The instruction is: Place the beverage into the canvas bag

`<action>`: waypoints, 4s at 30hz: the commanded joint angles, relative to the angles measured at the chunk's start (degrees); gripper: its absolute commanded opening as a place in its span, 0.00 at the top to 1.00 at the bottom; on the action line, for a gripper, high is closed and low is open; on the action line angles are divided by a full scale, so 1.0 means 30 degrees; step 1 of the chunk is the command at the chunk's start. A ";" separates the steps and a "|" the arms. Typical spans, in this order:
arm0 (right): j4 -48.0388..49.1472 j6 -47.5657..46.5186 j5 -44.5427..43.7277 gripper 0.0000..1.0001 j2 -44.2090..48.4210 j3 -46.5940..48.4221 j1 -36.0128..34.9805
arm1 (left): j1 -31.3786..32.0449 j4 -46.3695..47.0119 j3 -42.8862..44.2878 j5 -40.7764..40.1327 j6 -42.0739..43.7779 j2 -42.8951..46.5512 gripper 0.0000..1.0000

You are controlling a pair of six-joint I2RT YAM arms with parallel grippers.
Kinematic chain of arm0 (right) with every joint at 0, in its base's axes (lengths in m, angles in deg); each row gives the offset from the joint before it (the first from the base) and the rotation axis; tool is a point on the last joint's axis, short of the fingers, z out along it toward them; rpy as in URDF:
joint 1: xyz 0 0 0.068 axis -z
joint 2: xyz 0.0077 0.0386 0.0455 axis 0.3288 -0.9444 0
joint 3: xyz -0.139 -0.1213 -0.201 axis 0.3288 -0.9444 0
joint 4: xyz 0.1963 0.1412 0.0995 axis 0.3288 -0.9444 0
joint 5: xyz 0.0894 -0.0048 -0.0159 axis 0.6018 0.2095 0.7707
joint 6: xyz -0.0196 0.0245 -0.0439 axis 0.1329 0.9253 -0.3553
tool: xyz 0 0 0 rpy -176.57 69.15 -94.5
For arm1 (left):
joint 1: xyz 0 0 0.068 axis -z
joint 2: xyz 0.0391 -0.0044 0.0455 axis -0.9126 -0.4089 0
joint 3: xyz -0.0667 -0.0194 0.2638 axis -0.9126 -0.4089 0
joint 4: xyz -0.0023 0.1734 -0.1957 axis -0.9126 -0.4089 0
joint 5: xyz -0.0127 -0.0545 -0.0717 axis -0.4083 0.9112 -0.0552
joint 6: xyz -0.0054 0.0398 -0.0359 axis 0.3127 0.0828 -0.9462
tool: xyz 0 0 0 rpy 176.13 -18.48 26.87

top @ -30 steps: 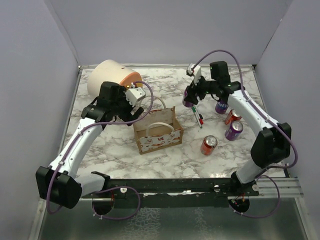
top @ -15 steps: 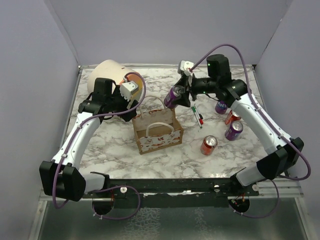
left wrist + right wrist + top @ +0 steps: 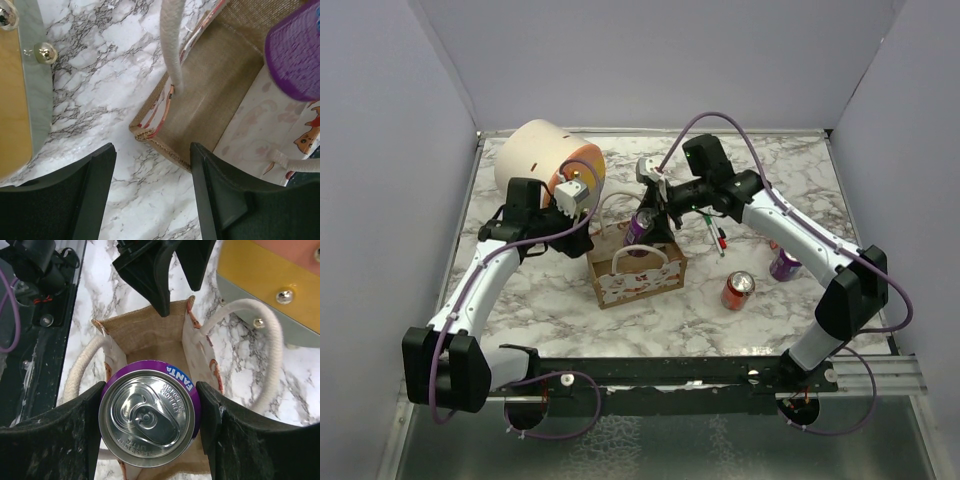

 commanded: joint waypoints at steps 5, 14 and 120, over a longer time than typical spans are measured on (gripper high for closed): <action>0.4586 0.1752 0.1477 0.99 0.0433 -0.1757 -0.0493 | -0.0068 0.1907 -0.0547 0.3607 -0.1330 -0.0545 0.46; 0.5228 0.1562 -0.0452 0.99 0.1649 -0.3098 -0.0493 | 0.1386 0.0417 0.1892 0.5939 -0.0415 -0.3997 0.55; 0.4453 -0.3284 -0.0519 0.89 -0.4645 -0.2578 -0.4272 | -0.0413 0.4441 -0.3260 0.7934 -0.1614 -0.0646 0.60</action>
